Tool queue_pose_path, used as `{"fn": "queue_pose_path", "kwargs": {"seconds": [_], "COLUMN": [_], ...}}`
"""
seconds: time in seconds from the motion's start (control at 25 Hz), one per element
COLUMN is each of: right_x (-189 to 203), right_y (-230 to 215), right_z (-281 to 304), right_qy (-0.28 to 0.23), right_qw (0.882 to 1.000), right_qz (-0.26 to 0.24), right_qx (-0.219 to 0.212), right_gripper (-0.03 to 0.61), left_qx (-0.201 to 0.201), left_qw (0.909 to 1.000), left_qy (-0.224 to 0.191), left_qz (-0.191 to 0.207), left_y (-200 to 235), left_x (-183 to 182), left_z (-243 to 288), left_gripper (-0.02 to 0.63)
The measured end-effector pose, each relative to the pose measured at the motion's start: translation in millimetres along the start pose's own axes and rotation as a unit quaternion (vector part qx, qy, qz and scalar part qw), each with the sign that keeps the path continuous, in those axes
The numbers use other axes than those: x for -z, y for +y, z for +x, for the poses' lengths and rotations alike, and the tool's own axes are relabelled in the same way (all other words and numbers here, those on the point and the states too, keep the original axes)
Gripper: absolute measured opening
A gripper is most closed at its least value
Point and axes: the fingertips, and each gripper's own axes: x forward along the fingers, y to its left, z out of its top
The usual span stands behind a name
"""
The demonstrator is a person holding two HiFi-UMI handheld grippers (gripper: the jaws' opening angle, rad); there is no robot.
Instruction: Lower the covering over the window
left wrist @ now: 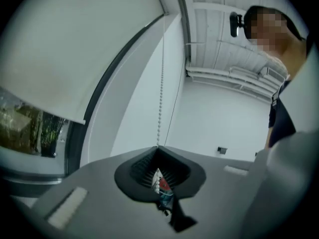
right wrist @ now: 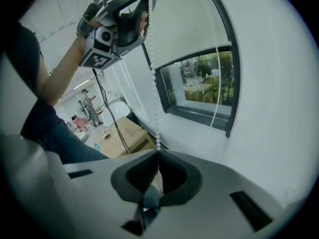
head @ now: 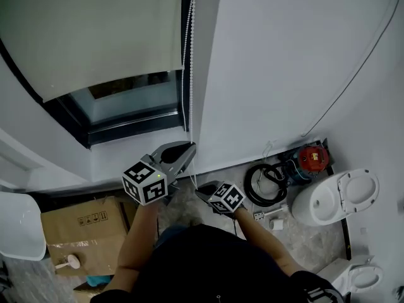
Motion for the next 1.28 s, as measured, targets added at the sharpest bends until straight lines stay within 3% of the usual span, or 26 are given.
{"fn": "queue_pose_path", "kwargs": {"seconds": [0.08, 0.2, 0.4, 0.48, 0.56, 0.68, 0.96, 1.16, 1.28], "right_x": [6.2, 4.4, 7.2, -1.4, -21.4, -58.8, -147.8, -225.9, -262.4], "right_y": [-2.0, -8.8, 6.1, 3.0, -2.4, -6.2, -10.6, 5.9, 19.2], "right_z": [-2.4, -3.6, -10.9, -21.1, -34.5, -64.0, -159.7, -197.3, -205.7], "right_qy": [-0.015, -0.038, -0.005, -0.030, -0.087, -0.164, -0.287, -0.338, -0.356], "right_qw": [1.000, 0.999, 0.999, 0.999, 0.996, 0.986, 0.957, 0.933, 0.922], "right_qz": [0.016, 0.032, -0.043, -0.028, 0.013, 0.029, -0.036, -0.124, -0.150], "right_qx": [0.001, 0.005, -0.018, -0.016, -0.025, -0.027, 0.013, 0.022, 0.010], "right_gripper": [0.014, 0.014, 0.015, 0.044, 0.101, 0.103, 0.103, 0.103, 0.103], "left_qx": [0.003, -0.004, -0.025, -0.023, -0.019, -0.014, -0.010, -0.005, -0.002], "left_qw": [0.9997, 0.9996, 0.9990, 0.9988, 0.9988, 0.9987, 0.9984, 0.9983, 0.9983], "left_qy": [-0.018, -0.027, -0.030, -0.033, -0.035, -0.039, -0.044, -0.045, -0.046], "left_qz": [-0.016, -0.011, -0.024, -0.028, -0.027, -0.029, -0.035, -0.035, -0.036], "left_y": [-4.0, -2.0, 7.7, 7.1, 5.5, 4.8, -2.1, -11.3, -17.6], "left_x": [3.1, 1.2, 3.2, 4.1, 3.4, 2.8, 4.2, 5.9, 6.9], "left_z": [-0.2, 1.9, -0.8, -0.6, 0.6, 1.7, 4.4, 0.4, -0.3], "left_gripper": [0.012, 0.012, 0.011, 0.012, 0.011, 0.011, 0.012, 0.012, 0.012]}}
